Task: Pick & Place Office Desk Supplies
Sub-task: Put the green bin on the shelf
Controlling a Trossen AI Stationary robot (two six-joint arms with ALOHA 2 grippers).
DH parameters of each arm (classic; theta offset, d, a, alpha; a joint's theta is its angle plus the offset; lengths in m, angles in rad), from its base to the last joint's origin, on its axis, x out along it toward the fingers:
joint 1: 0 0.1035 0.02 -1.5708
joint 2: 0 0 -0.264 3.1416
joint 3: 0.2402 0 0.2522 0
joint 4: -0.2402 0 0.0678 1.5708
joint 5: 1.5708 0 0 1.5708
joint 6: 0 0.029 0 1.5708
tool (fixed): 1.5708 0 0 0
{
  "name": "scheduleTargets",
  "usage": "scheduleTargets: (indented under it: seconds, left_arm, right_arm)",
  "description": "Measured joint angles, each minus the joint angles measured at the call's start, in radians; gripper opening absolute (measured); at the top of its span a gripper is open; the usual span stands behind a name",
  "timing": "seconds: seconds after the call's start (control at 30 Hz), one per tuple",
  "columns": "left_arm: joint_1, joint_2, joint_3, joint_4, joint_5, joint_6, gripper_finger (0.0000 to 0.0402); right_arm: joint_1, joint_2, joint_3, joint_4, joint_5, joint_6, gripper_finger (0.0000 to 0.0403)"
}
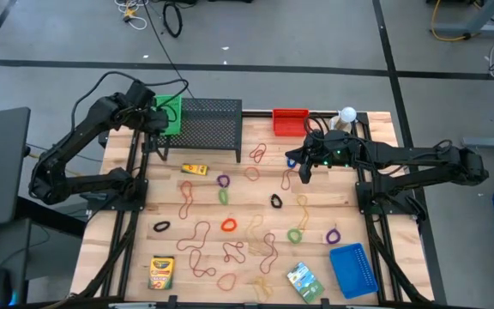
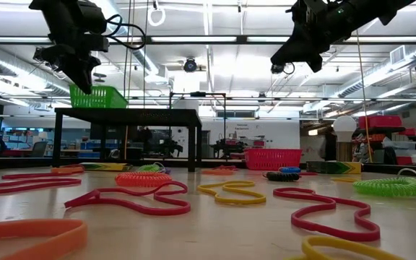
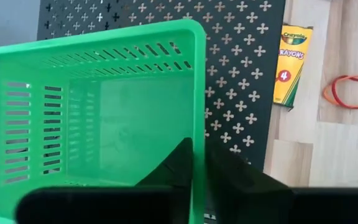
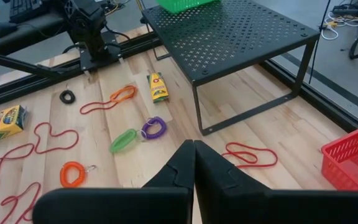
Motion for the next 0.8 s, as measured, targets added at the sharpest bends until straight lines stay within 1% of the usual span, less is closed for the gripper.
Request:
scheduleTargets:
  seconds: [0.1, 0.2, 0.37, 0.57, 0.7, 0.8]
  left_arm:
    - [0.000, 0.000, 0.000, 0.000, -0.002, -0.001, 0.0081]
    - [-0.001, 0.000, 0.000, 0.000, -0.002, -0.013, 0.0093]
    - [-0.001, -0.014, 0.002, -0.001, 0.008, -0.046, 0.0095]
    - [-0.001, -0.061, 0.051, 0.000, 0.031, -0.137, 0.0095]
    - [-0.001, -0.081, 0.086, 0.010, 0.033, -0.242, 0.0095]
    - [-0.001, -0.077, 0.093, 0.040, 0.047, -0.414, 0.0093]
  right_arm:
    - [0.000, 0.000, 0.000, 0.000, 0.000, 0.000, 0.0007]
    - [0.000, 0.000, 0.000, 0.000, 0.000, 0.001, 0.0007]
    - [0.000, 0.000, 0.000, 0.000, -0.004, 0.004, 0.0007]
    - [0.000, 0.000, 0.000, 0.000, -0.004, 0.007, 0.0007]
    - [0.000, 0.000, 0.000, 0.000, 0.003, 0.004, 0.0016]
    - [0.002, 0.000, 0.000, 0.001, 0.026, -0.018, 0.0039]
